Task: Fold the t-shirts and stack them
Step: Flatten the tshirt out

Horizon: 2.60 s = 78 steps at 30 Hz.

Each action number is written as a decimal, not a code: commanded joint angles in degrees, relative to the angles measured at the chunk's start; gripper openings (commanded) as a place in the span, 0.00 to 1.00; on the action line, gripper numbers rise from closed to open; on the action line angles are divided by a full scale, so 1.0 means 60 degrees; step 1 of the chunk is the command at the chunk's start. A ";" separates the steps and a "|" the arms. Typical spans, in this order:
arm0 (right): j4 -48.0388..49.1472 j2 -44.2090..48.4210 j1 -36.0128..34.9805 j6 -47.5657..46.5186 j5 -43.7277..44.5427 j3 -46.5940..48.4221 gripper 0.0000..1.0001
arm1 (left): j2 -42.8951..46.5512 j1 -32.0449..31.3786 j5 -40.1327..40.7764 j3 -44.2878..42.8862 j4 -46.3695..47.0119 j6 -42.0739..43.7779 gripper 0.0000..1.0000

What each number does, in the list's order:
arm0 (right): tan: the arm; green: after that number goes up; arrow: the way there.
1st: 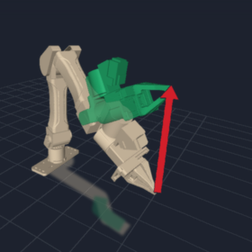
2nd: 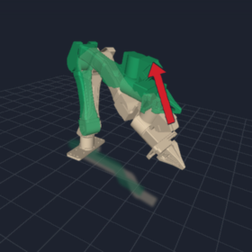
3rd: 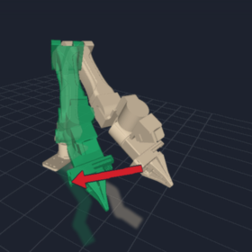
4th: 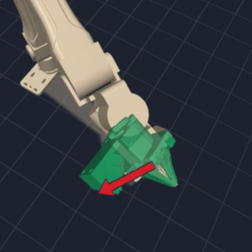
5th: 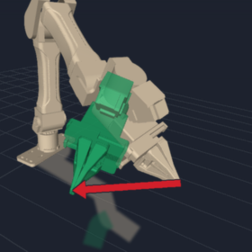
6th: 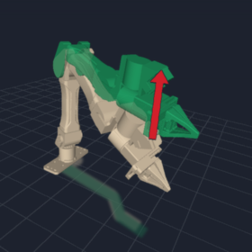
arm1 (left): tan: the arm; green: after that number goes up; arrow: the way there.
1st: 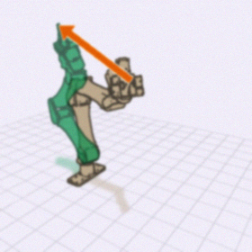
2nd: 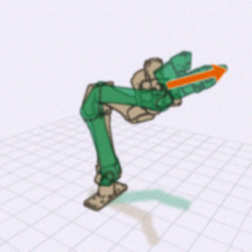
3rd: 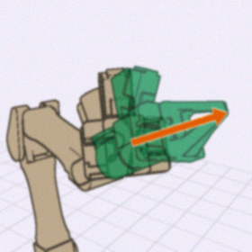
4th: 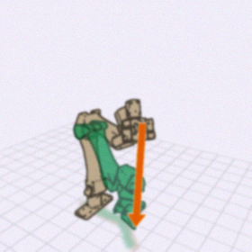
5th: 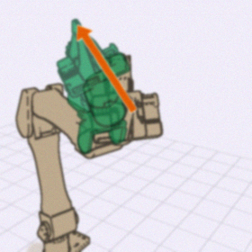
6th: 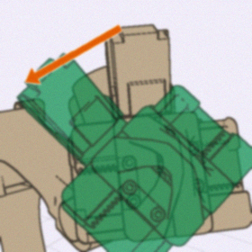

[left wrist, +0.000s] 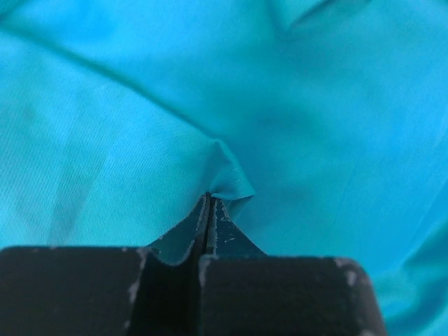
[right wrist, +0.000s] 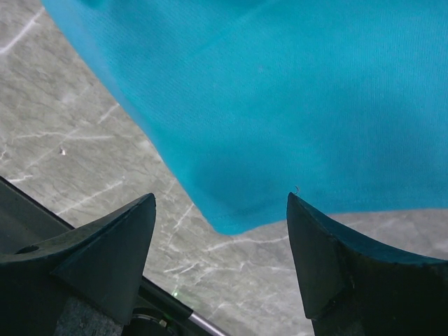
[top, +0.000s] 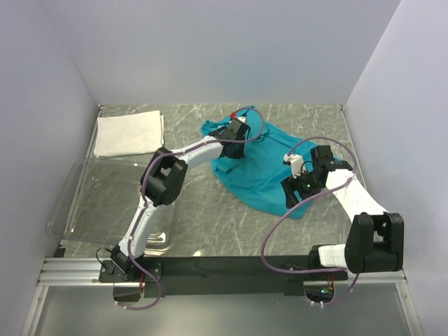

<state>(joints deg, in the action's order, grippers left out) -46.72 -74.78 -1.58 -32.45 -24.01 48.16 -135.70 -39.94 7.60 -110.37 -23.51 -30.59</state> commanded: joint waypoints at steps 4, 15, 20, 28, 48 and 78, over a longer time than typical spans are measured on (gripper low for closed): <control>-0.1454 -0.0206 0.0557 -0.0889 -0.0742 0.0658 0.81 | 0.2780 0.0182 -0.0151 0.2231 0.1031 0.0206 0.00; -0.1429 -0.0412 -0.1273 -0.1698 -0.0320 0.0117 0.78 | 0.4453 0.0636 -0.1352 0.3702 0.1735 -0.0175 0.00; -0.1179 -0.0456 -0.1594 -0.1448 -0.0159 0.0104 0.76 | 0.4364 0.0812 -0.1339 0.3555 0.1208 -0.0321 0.00; 0.0036 -0.0879 -0.2694 -0.0746 0.1158 -0.0410 0.69 | 0.6501 0.1412 -0.1383 0.5722 0.1208 -0.0308 0.00; -0.3794 0.1943 -0.0456 -0.3905 -0.0859 0.2327 0.00 | 1.1291 0.1457 -0.3373 0.8096 -0.0254 0.0469 0.00; 0.0345 -0.1199 0.1333 0.0469 -0.0715 0.2855 0.57 | 1.1709 0.1295 -0.3155 0.7878 0.0178 0.1919 0.92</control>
<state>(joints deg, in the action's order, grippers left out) -54.41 -76.27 6.04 -41.43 -27.53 61.17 -55.46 -33.98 -17.93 -62.59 -30.89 -22.24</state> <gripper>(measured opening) 0.573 0.927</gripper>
